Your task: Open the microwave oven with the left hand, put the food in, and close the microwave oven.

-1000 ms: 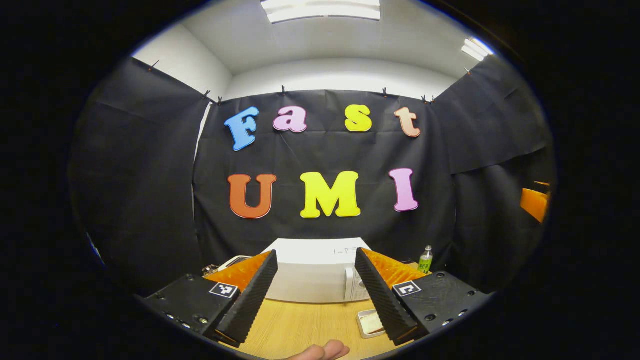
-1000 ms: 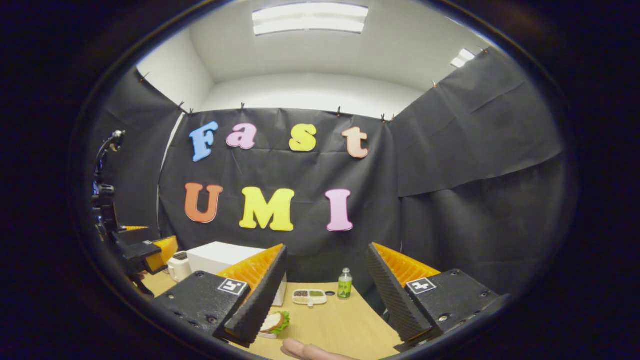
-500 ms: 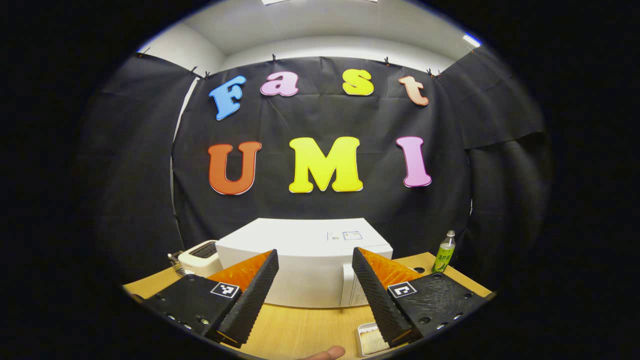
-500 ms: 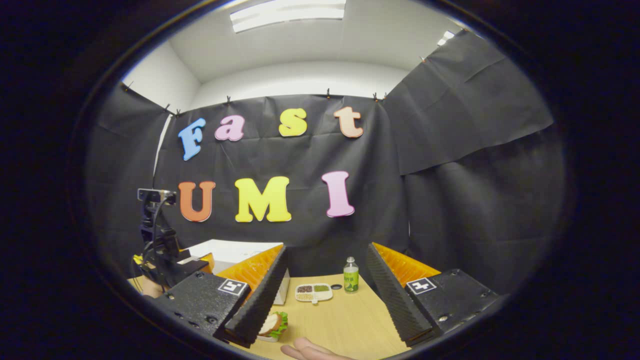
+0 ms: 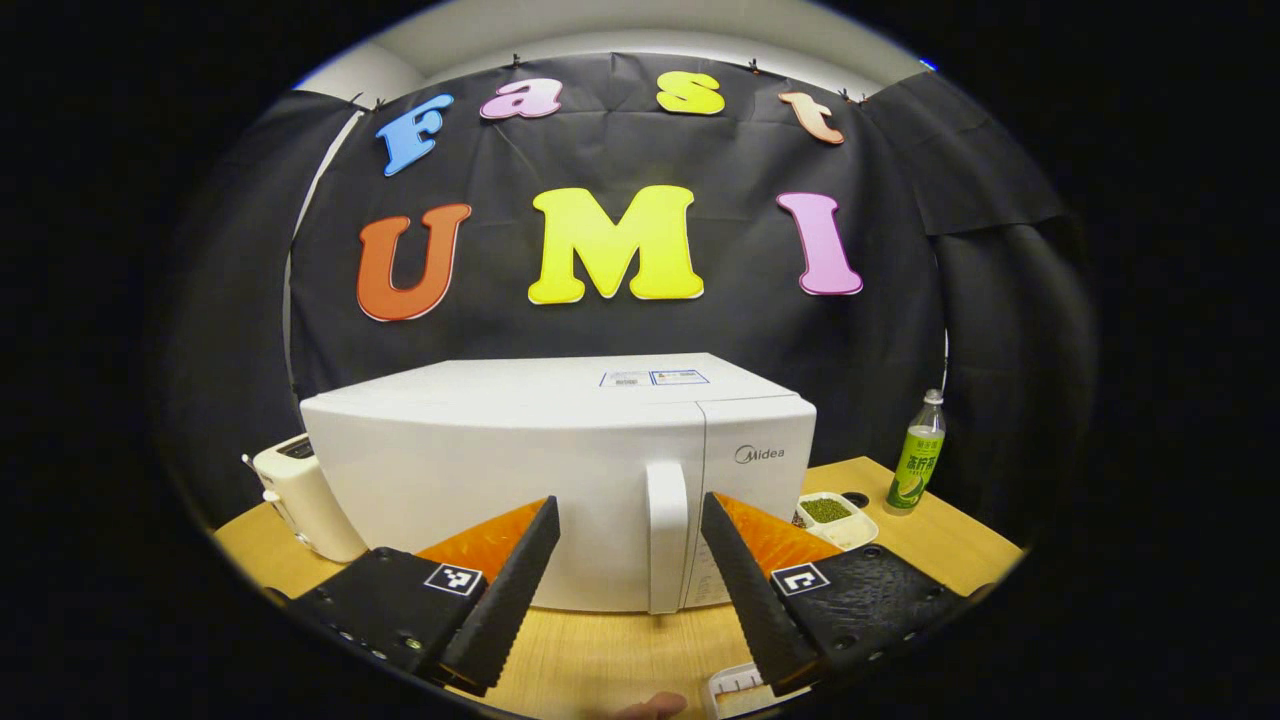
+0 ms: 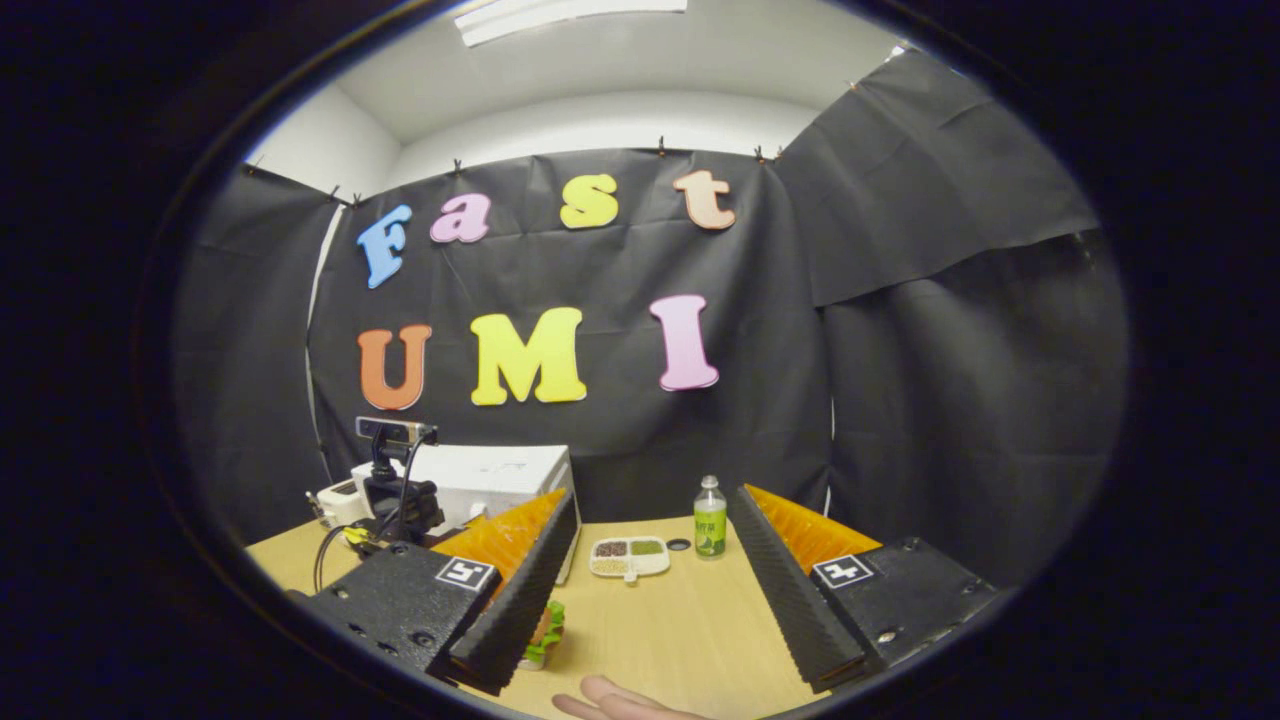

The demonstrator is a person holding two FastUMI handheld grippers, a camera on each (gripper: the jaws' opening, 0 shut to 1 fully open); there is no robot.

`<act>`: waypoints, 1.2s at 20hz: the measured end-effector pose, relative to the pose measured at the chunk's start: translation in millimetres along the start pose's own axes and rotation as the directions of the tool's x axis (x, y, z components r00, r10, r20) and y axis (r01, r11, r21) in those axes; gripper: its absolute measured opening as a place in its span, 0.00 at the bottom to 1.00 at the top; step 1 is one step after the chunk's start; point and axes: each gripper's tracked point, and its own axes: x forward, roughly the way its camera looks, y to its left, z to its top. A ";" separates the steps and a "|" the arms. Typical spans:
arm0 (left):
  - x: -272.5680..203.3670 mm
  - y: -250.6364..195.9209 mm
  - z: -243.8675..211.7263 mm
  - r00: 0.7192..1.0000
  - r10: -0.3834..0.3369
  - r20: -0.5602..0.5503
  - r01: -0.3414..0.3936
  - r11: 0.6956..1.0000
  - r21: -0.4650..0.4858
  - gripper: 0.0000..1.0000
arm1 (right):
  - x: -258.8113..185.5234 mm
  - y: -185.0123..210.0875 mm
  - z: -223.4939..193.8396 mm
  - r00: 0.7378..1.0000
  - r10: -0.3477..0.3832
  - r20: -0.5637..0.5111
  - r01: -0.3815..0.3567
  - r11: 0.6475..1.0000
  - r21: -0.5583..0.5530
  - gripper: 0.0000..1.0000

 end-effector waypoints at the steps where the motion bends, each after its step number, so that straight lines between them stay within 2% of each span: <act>1: 3.7 -0.7 -4.6 1.000 0.000 -0.006 0.000 1.000 -0.001 0.75 | 0.7 -2.2 -3.4 1.000 -0.001 -0.005 0.001 1.000 -0.002 0.92; 2: 7.4 -2.7 -7.1 1.000 -0.008 -0.002 0.008 1.000 0.004 0.83 | 0.1 -3.3 -5.3 1.000 0.001 -0.002 -0.001 1.000 0.000 0.92; 3: 11.1 -5.5 -9.1 1.000 -0.017 -0.001 0.017 1.000 0.004 0.82 | 0.0 -4.7 -6.0 1.000 0.002 0.001 -0.002 1.000 0.003 1.00; 4: 15.6 -8.2 -11.9 1.000 -0.027 -0.001 0.027 1.000 -0.001 0.82 | -0.1 -7.2 -8.4 1.000 0.000 0.002 0.000 1.000 0.008 0.92; 7: 26.7 -6.1 -20.8 1.000 -0.028 -0.007 0.028 0.999 -0.031 0.77 | 0.4 -13.6 -15.8 1.000 -0.009 -0.006 0.009 1.000 0.015 0.92; 8: 30.1 0.5 -23.4 1.000 -0.004 -0.012 0.004 1.000 -0.027 0.76 | 0.4 -15.6 -18.7 1.000 -0.012 -0.008 0.013 1.000 0.016 1.00; 9: 28.5 3.2 -23.2 1.000 0.014 -0.005 -0.014 1.000 -0.025 0.75 | 1.0 -18.3 -20.7 1.000 -0.017 -0.010 0.017 1.000 0.017 0.92; 10: 30.7 2.5 -20.6 1.000 0.021 0.018 -0.020 0.999 -0.026 0.66 | 0.8 -21.4 -21.0 1.000 -0.022 -0.011 0.022 1.000 0.017 0.92; 11: 32.1 2.1 -23.8 1.000 0.024 0.008 -0.024 1.000 -0.015 0.69 | 0.8 -24.3 -21.8 1.000 -0.026 -0.009 0.026 1.000 0.018 0.92; 12: 31.9 2.2 -23.6 0.999 0.029 0.020 -0.029 1.000 -0.004 0.62 | 0.7 -26.5 -22.7 0.999 -0.031 -0.009 0.031 0.999 0.018 1.00; 13: 32.7 2.5 -25.2 0.999 0.029 0.015 -0.030 0.999 0.012 0.70 | 1.2 -28.2 -24.3 0.999 -0.036 -0.013 0.036 0.999 0.019 0.92; 14: 32.2 3.5 -25.7 0.999 0.031 0.015 -0.032 0.999 0.020 0.70 | 1.3 -28.9 -26.6 0.999 -0.037 -0.019 0.037 0.999 0.020 0.92; 15: 32.6 3.6 -25.8 1.000 0.028 0.014 -0.028 0.999 0.022 0.63 | 1.4 -28.7 -28.5 0.999 -0.034 -0.025 0.035 0.999 0.023 0.92; 16: 31.8 2.0 -26.7 1.000 0.024 0.003 -0.024 1.000 0.019 0.69 | 1.5 -27.6 -29.1 0.999 -0.030 -0.028 0.030 0.999 0.027 0.92; 17: 31.3 2.4 -27.0 1.000 0.025 -0.009 -0.024 0.999 0.038 0.68 | 0.8 -26.4 -29.0 0.999 -0.023 -0.028 0.024 0.999 0.030 0.92; 18: 31.6 1.9 -27.4 1.000 0.024 -0.015 -0.023 0.998 0.051 0.58 | 1.0 -25.7 -29.3 0.999 -0.019 -0.027 0.020 0.999 0.033 1.00; 19: 32.2 -5.4 -28.7 1.000 -0.015 -0.022 0.016 0.999 0.050 0.65 | 0.6 -26.2 -29.7 0.999 -0.020 -0.029 0.021 0.999 0.035 0.92; 21: 34.7 -16.4 -29.0 0.999 -0.039 -0.027 0.040 0.999 0.021 0.19 | -0.8 -28.9 -31.8 0.999 -0.028 -0.033 0.029 0.999 0.035 0.92; 22: 33.7 -13.2 -28.2 0.999 -0.036 -0.023 0.037 0.999 0.015 0.19 | -2.9 -29.4 -31.7 0.999 -0.031 -0.032 0.032 0.999 0.034 0.92; 23: 29.7 -12.5 -30.3 0.999 -0.042 -0.033 0.043 0.999 0.004 0.12 | -5.2 -29.6 -30.8 0.999 -0.035 -0.030 0.035 0.999 0.033 1.00; 24: 28.6 -13.6 -27.3 0.999 -0.051 -0.020 0.051 0.999 0.003 0.12 | -7.0 -31.0 -30.2 0.999 -0.037 -0.026 0.038 0.999 0.032 0.92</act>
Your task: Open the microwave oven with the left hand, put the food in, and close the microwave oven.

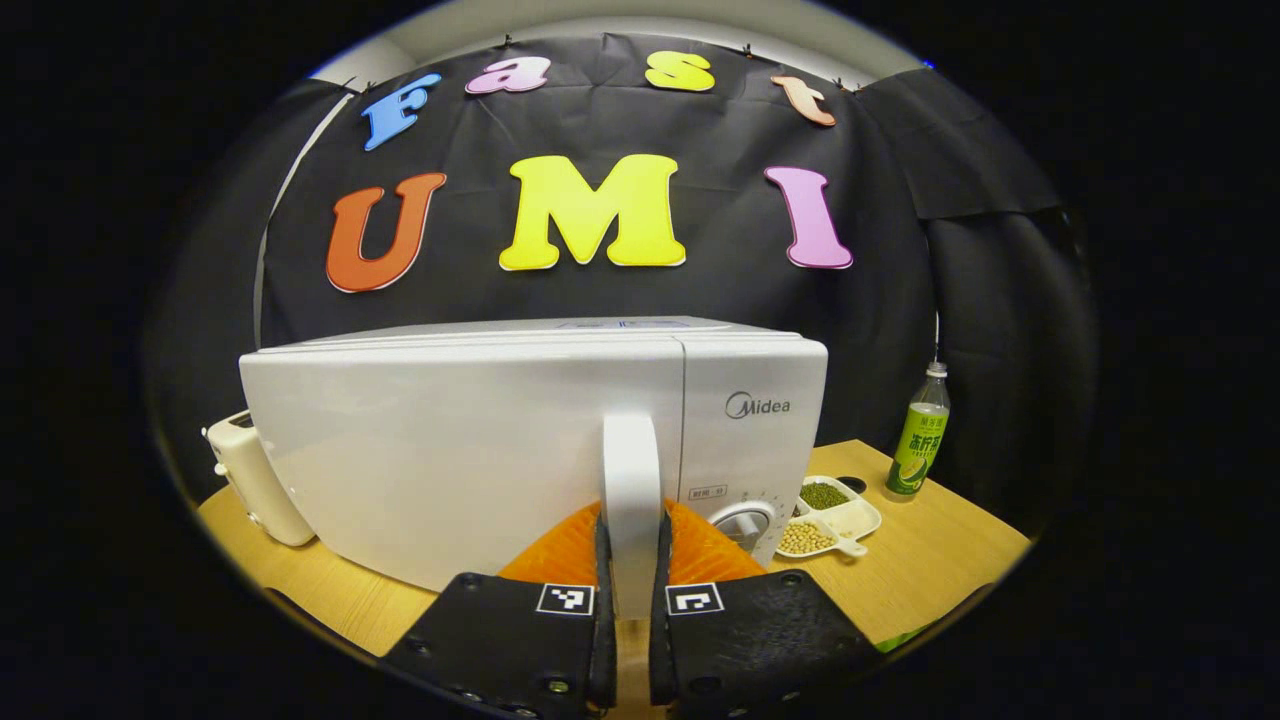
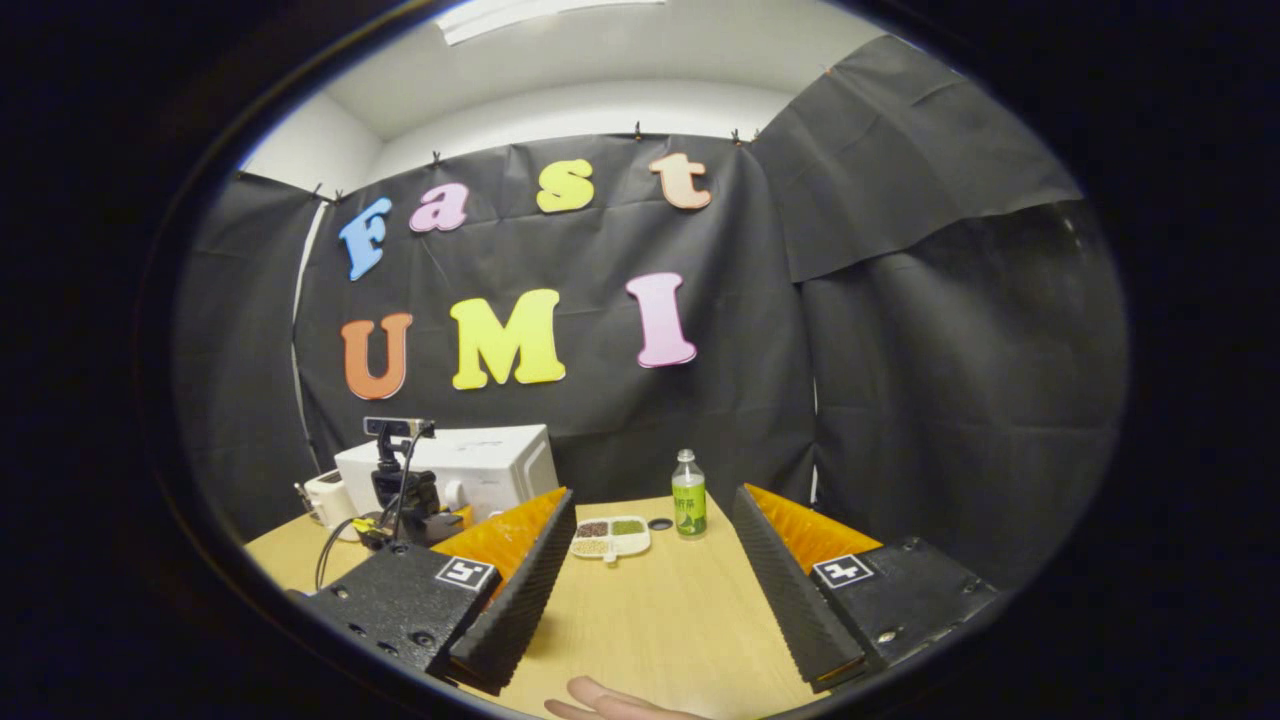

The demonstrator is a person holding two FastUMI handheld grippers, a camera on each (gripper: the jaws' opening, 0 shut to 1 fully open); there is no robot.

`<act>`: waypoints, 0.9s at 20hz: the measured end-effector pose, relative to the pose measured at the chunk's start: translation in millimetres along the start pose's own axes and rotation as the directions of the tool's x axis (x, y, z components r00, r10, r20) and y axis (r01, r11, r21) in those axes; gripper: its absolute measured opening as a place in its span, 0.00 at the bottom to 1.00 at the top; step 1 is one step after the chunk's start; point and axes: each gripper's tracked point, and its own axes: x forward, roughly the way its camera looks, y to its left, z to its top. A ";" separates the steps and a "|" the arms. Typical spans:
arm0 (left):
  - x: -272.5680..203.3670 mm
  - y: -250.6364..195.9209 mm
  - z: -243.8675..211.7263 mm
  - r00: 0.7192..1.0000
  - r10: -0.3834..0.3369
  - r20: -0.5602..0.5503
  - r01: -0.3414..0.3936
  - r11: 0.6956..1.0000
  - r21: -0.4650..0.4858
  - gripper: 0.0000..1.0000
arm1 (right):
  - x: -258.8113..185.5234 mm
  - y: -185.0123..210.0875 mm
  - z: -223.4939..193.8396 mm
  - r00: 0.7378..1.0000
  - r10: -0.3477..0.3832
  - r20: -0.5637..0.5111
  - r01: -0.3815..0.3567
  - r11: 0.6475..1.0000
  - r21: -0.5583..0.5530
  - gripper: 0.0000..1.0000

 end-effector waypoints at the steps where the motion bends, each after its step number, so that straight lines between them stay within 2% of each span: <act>1: -3.8 -1.4 -1.4 1.000 -0.007 -0.001 0.007 1.000 -0.018 0.12 | -1.8 -0.4 1.6 1.000 -0.001 0.003 0.001 1.000 0.000 1.00; 2: -1.9 -0.7 -1.1 1.000 -0.007 0.000 0.007 1.000 -0.013 0.02 | -2.8 -1.2 1.2 1.000 -0.002 0.003 0.002 1.000 0.001 0.92; 5: -26.0 1.6 -5.5 1.000 -0.016 0.019 0.016 1.000 0.007 0.01 | -8.0 -2.6 0.4 1.000 -0.004 0.004 0.003 1.000 0.001 0.92; 6: -40.5 2.2 -4.8 0.998 -0.038 0.040 0.038 0.999 0.018 0.01 | -9.7 -2.2 0.4 1.000 -0.002 0.007 0.002 1.000 -0.001 1.00; 7: -53.4 3.4 -7.9 0.997 -0.063 0.041 0.063 0.998 0.003 0.01 | -10.7 -0.9 0.0 1.000 -0.001 0.008 0.001 1.000 -0.007 1.00; 8: -64.4 6.0 -10.7 0.995 -0.087 0.041 0.088 0.996 -0.007 0.01 | -10.6 0.3 -1.9 1.000 -0.001 0.008 0.002 1.000 -0.015 0.92; 13: -110.0 22.0 -17.6 0.987 -0.149 0.054 0.148 0.989 0.013 0.01 | -15.2 23.9 -12.5 0.999 0.028 -0.015 -0.028 0.999 -0.026 0.92; 14: -118.9 26.7 -20.3 0.986 -0.156 0.051 0.156 0.988 0.012 0.01 | -16.5 28.8 -13.8 0.999 0.033 -0.016 -0.034 0.999 -0.030 1.00; 15: -127.4 31.1 -21.7 0.986 -0.163 0.045 0.163 0.987 0.010 0.01 | -17.2 34.0 -14.6 0.999 0.037 -0.016 -0.037 0.999 -0.034 0.92; 18: -153.4 46.3 -26.6 0.983 -0.179 0.034 0.178 0.984 0.008 0.01 | -21.5 54.3 -17.1 0.998 0.064 -0.023 -0.064 0.998 -0.015 0.92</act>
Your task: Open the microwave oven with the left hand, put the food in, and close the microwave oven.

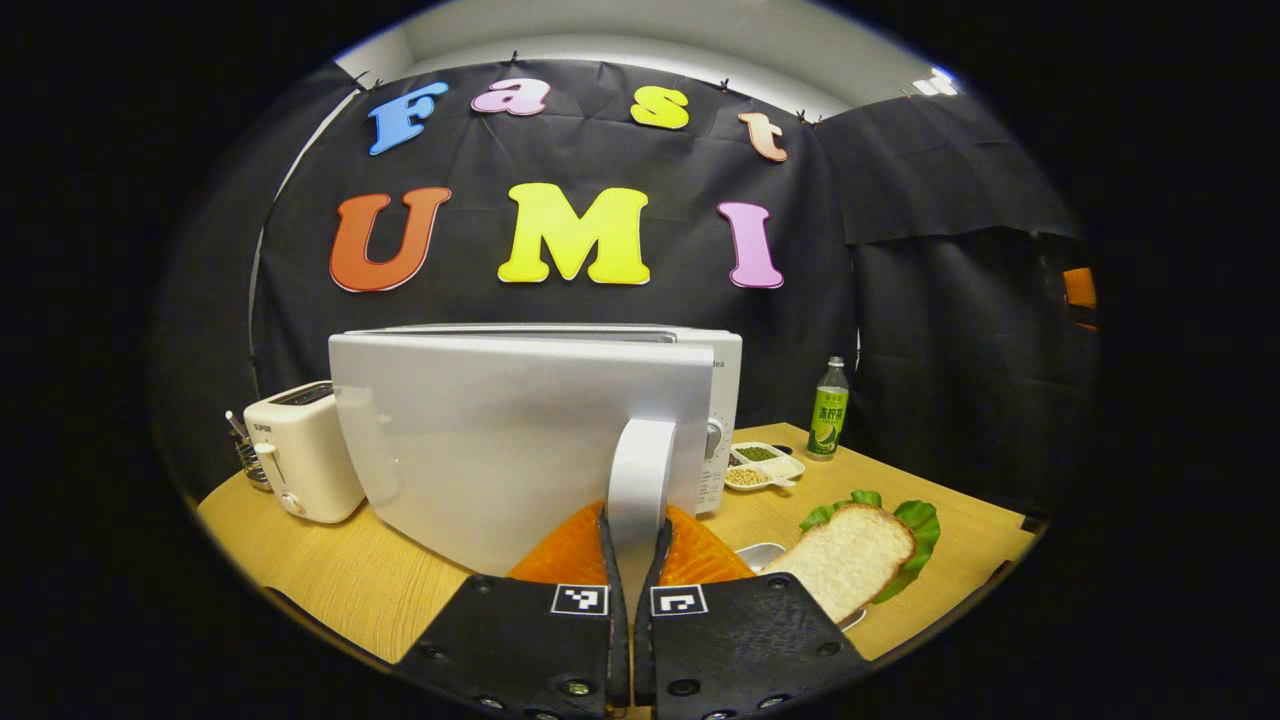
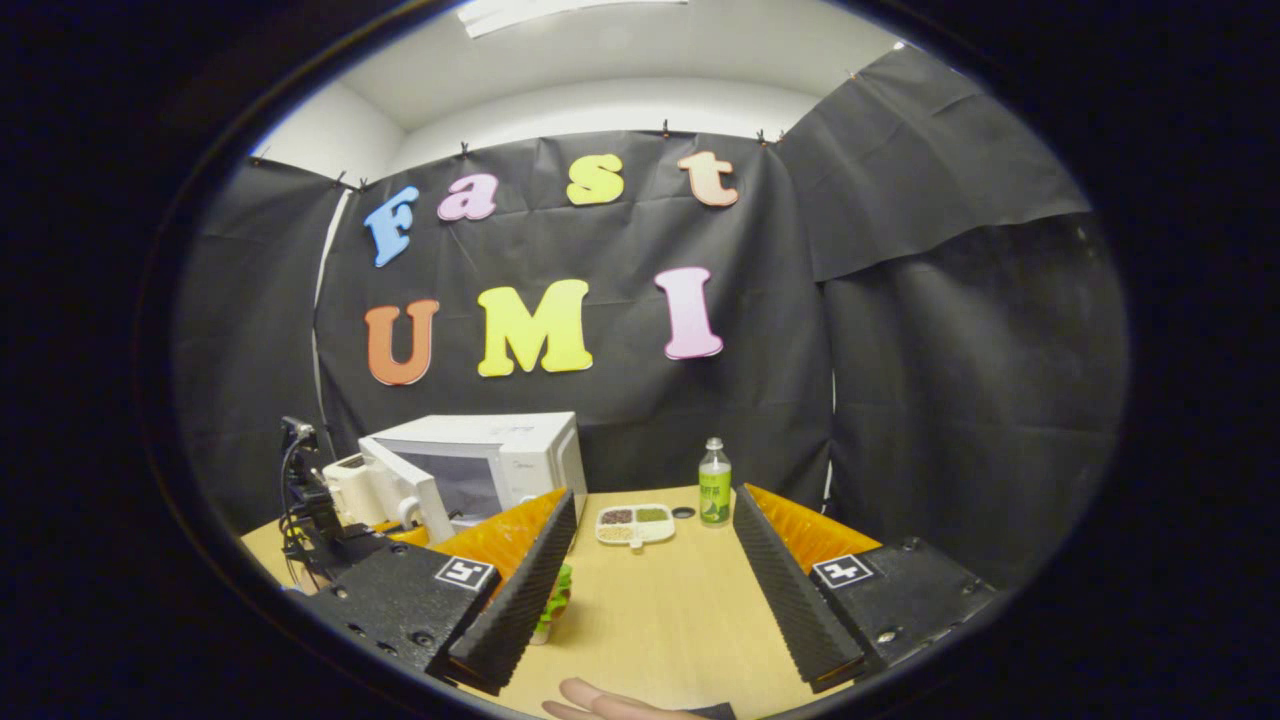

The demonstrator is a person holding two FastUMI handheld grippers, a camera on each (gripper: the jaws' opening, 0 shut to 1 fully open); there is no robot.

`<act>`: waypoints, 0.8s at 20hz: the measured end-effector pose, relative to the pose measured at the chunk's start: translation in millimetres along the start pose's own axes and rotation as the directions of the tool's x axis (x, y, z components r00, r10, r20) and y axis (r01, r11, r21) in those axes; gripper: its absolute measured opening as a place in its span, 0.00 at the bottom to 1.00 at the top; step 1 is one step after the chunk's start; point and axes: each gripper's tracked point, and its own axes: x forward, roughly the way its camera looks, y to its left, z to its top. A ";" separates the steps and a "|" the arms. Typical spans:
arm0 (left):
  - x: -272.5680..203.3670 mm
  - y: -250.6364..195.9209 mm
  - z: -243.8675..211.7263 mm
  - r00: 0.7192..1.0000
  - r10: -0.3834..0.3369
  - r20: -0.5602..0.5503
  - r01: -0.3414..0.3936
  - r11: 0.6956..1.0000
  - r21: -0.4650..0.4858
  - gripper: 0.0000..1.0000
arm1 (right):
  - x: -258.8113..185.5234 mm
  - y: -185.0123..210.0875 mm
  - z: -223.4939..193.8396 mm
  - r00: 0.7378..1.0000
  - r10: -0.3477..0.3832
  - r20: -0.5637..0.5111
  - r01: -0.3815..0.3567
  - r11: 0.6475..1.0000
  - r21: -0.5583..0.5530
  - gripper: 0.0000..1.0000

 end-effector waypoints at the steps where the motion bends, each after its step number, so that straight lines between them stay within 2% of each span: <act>1: -10.1 5.2 -1.2 1.000 0.002 -0.001 -0.002 1.000 0.007 0.01 | -1.8 8.5 -0.5 1.000 0.015 -0.003 -0.015 1.000 0.009 0.92; 2: -19.8 11.7 -2.3 1.000 0.007 -0.001 -0.007 1.000 0.011 0.01 | -2.4 15.2 -2.8 1.000 0.027 -0.005 -0.027 1.000 0.010 1.00; 3: -29.4 18.1 -4.8 1.000 0.013 -0.009 -0.013 1.000 0.015 0.01 | -2.7 20.8 -3.8 0.999 0.033 -0.006 -0.033 0.999 0.005 0.92; 4: -39.4 25.7 -5.4 1.000 0.017 -0.012 -0.017 1.000 0.014 0.01 | -3.5 24.7 -5.5 0.999 0.036 -0.007 -0.036 0.999 -0.003 1.00; 5: -50.7 33.6 -8.9 0.999 0.026 -0.023 -0.026 1.000 0.006 0.01 | -4.3 29.1 -7.3 0.999 0.038 -0.010 -0.038 0.999 -0.010 1.00; 6: -61.0 39.5 -10.4 0.999 0.028 -0.023 -0.028 1.000 0.011 0.01 | -5.6 35.1 -9.4 0.999 0.044 -0.014 -0.044 0.999 -0.011 0.92; 7: -74.5 49.7 -11.6 0.999 0.046 -0.024 -0.045 0.999 0.028 0.11 | -6.8 41.7 -10.5 0.998 0.053 -0.019 -0.053 0.999 -0.005 0.92; 10: -113.9 93.4 -15.0 0.991 0.131 -0.023 -0.129 0.990 0.058 0.11 | -10.1 62.4 -15.8 0.994 0.096 -0.042 -0.096 0.995 0.016 0.92; 11: -127.1 110.3 -13.5 0.986 0.165 -0.017 -0.164 0.985 0.055 0.18 | -9.9 68.2 -17.5 0.993 0.108 -0.050 -0.108 0.994 0.016 0.92; 12: -141.0 124.7 -13.6 0.978 0.206 -0.029 -0.205 0.978 0.039 0.20 | -10.4 73.0 -19.2 0.992 0.116 -0.054 -0.115 0.993 0.016 0.92; 13: -156.8 139.1 -13.3 0.965 0.258 -0.042 -0.258 0.966 0.020 0.31 | -10.2 77.1 -19.0 0.992 0.118 -0.053 -0.118 0.993 0.018 0.92; 16: -212.1 175.7 -7.7 0.905 0.421 -0.054 -0.423 0.905 -0.036 0.62 | -8.7 93.2 -23.1 0.988 0.142 -0.069 -0.141 0.990 0.014 0.92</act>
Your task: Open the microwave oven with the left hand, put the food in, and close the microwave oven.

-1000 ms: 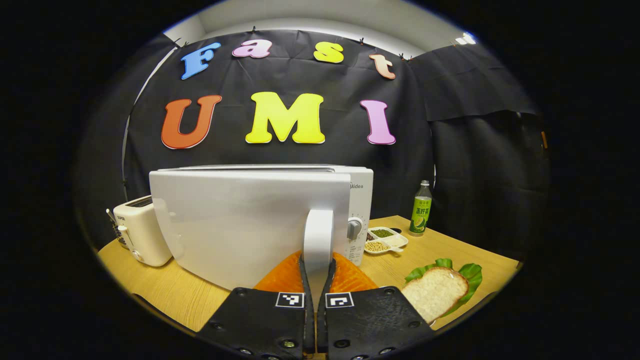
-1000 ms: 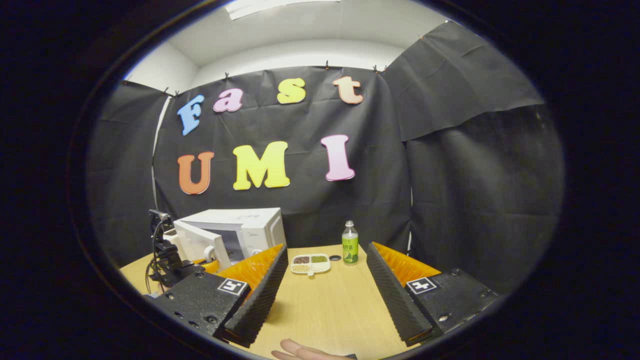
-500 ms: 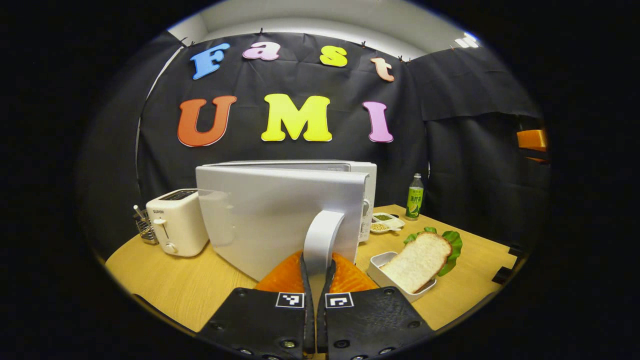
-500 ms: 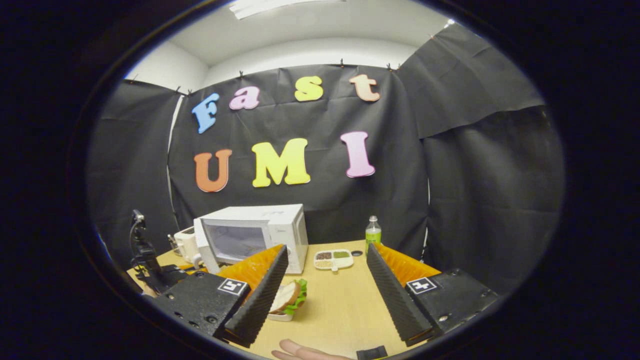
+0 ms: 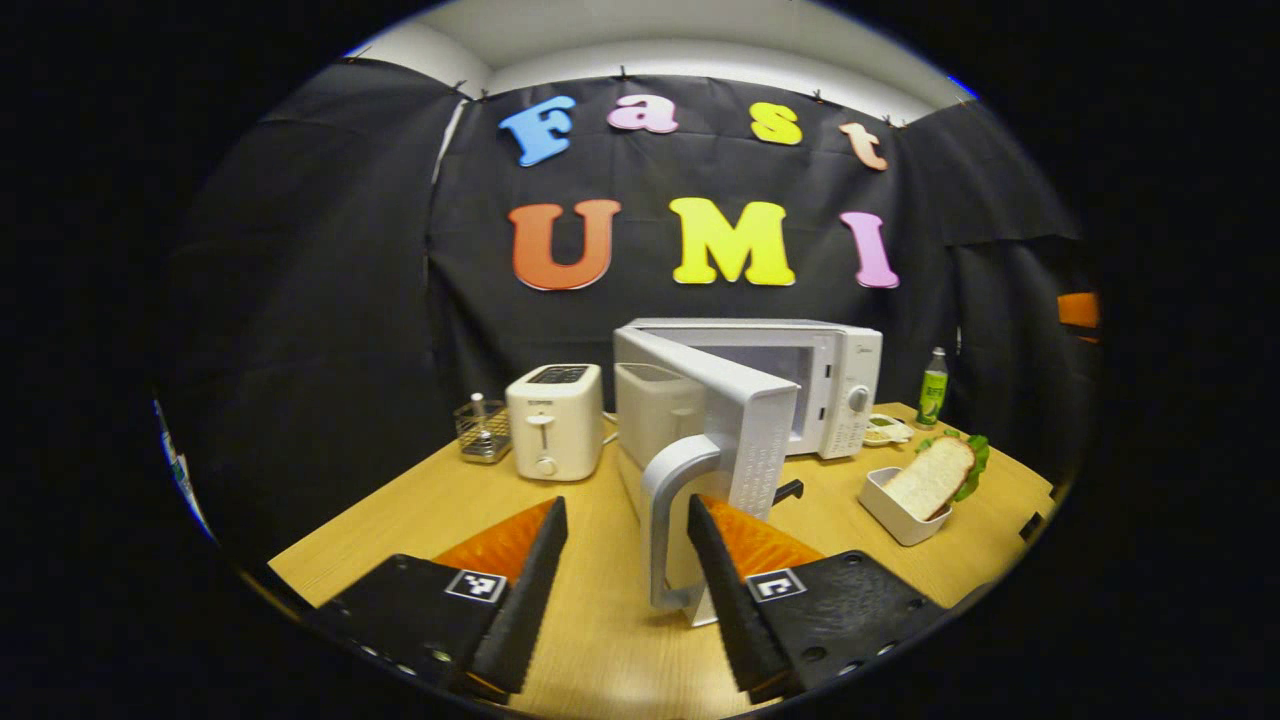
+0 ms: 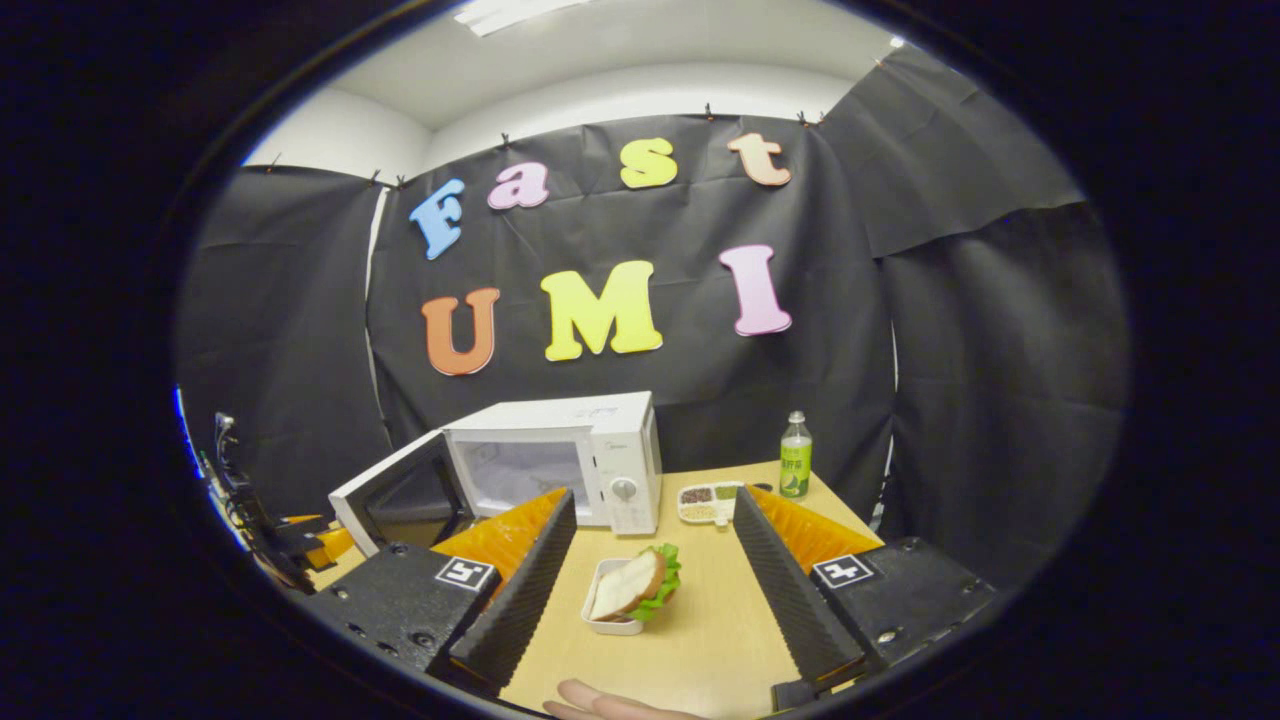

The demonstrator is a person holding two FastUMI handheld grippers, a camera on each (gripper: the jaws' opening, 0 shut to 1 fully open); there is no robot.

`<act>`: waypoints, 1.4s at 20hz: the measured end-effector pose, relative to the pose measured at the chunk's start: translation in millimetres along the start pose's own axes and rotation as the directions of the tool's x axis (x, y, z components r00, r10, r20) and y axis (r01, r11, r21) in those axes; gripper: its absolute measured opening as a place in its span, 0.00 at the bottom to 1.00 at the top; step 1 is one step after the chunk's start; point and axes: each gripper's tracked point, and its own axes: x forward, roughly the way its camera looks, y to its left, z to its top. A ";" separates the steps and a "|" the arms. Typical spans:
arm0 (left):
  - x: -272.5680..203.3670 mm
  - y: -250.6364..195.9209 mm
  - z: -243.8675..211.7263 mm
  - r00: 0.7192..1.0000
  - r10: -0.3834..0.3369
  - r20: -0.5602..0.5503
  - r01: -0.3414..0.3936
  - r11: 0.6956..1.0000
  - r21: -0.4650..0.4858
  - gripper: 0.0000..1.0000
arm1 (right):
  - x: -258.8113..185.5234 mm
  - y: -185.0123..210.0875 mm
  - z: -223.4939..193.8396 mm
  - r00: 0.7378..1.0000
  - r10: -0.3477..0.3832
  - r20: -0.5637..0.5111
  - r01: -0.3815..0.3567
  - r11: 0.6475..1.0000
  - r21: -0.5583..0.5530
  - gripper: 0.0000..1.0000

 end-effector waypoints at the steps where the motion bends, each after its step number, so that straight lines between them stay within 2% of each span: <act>1: -9.4 10.6 3.4 1.000 0.030 0.007 -0.030 0.999 -0.012 0.95 | 2.3 3.8 -1.3 1.000 0.009 -0.009 -0.009 1.000 -0.004 0.92; 2: -18.7 16.3 6.4 0.999 0.047 0.011 -0.047 0.999 -0.013 0.97 | 4.8 5.3 -4.2 1.000 0.014 -0.020 -0.015 1.000 -0.009 0.92; 3: -25.0 20.6 9.4 0.998 0.065 0.009 -0.065 0.998 -0.014 0.80 | 7.6 5.4 -6.2 0.999 0.018 -0.032 -0.018 1.000 -0.012 0.92; 4: -28.1 24.3 12.3 0.997 0.073 0.007 -0.073 0.997 -0.018 0.80 | 10.8 5.1 -7.8 0.999 0.017 -0.045 -0.018 1.000 -0.013 1.00; 6: -34.8 23.0 20.3 0.998 0.057 0.020 -0.057 0.998 -0.020 0.81 | 17.9 -0.6 -10.5 0.998 0.008 -0.065 -0.009 1.000 -0.016 1.00; 7: -36.4 21.6 23.8 0.998 0.057 0.022 -0.057 0.998 -0.019 0.94 | 22.1 -4.9 -11.9 0.997 0.003 -0.073 -0.005 1.000 -0.022 1.00; 8: -36.7 20.1 28.0 0.998 0.057 0.030 -0.056 0.998 -0.021 0.95 | 27.1 -7.5 -12.9 0.997 0.002 -0.083 -0.005 1.000 -0.030 0.92; 9: -38.8 17.2 35.2 0.998 0.048 0.043 -0.047 0.999 -0.020 0.95 | 33.9 -11.2 -15.7 0.995 0.002 -0.103 -0.006 0.999 -0.039 0.92; 10: -40.1 16.2 40.0 0.998 0.043 0.055 -0.042 0.999 -0.019 0.95 | 42.8 -15.9 -22.4 0.991 0.008 -0.134 -0.014 0.999 -0.049 1.00; 11: -40.8 14.0 45.6 0.997 0.040 0.065 -0.039 0.999 -0.022 0.96 | 51.3 -19.8 -27.0 0.986 0.018 -0.167 -0.028 0.998 -0.056 1.00; 12: -42.1 16.8 52.9 0.996 0.051 0.077 -0.049 0.998 -0.029 0.96 | 58.5 -23.1 -31.2 0.981 0.035 -0.193 -0.046 0.998 -0.053 0.92; 14: -44.4 18.5 66.3 0.992 0.076 0.101 -0.071 0.996 -0.046 0.96 | 77.0 -30.1 -39.6 0.966 0.064 -0.252 -0.075 0.997 -0.036 0.92; 15: -45.9 17.0 73.6 0.990 0.078 0.115 -0.073 0.996 -0.046 0.95 | 87.0 -36.3 -46.0 0.953 0.069 -0.294 -0.081 0.996 -0.029 1.00; 16: -46.0 15.5 81.7 0.988 0.081 0.135 -0.076 0.996 -0.044 0.95 | 96.9 -39.7 -55.0 0.937 0.083 -0.338 -0.094 0.995 -0.018 0.92; 18: -46.2 12.9 92.8 0.983 0.095 0.158 -0.090 0.995 -0.039 0.95 | 113.8 -44.5 -76.1 0.889 0.123 -0.441 -0.125 0.992 0.024 0.92; 19: -48.0 9.9 98.0 0.981 0.096 0.166 -0.092 0.995 -0.035 0.95 | 120.4 -43.7 -86.9 0.855 0.148 -0.497 -0.138 0.989 0.057 0.92; 20: -48.4 5.1 101.8 0.980 0.093 0.174 -0.090 0.996 -0.029 0.95 | 126.2 -43.7 -99.0 0.817 0.178 -0.548 -0.154 0.984 0.089 1.00; 22: -51.2 -1.2 110.7 0.977 0.097 0.190 -0.095 0.995 -0.016 0.95 | 136.1 -44.7 -116.4 0.753 0.235 -0.615 -0.178 0.972 0.153 0.99; 23: -51.9 -5.2 113.5 0.976 0.099 0.195 -0.099 0.995 -0.008 0.95 | 139.3 -50.1 -124.3 0.723 0.246 -0.645 -0.172 0.969 0.178 0.88; 26: -53.2 -0.2 125.9 0.958 0.160 0.239 -0.162 0.987 -0.011 0.95 | 144.0 -42.9 -147.7 0.607 0.360 -0.708 -0.208 0.932 0.296 0.85; 27: -52.8 1.5 127.9 0.952 0.180 0.246 -0.181 0.983 -0.017 0.96 | 145.0 -37.7 -151.8 0.570 0.411 -0.711 -0.208 0.910 0.359 0.96; 28: -53.8 -0.7 125.8 0.951 0.186 0.246 -0.186 0.982 -0.022 0.96 | 143.5 -31.0 -156.4 0.526 0.465 -0.712 -0.205 0.882 0.424 0.83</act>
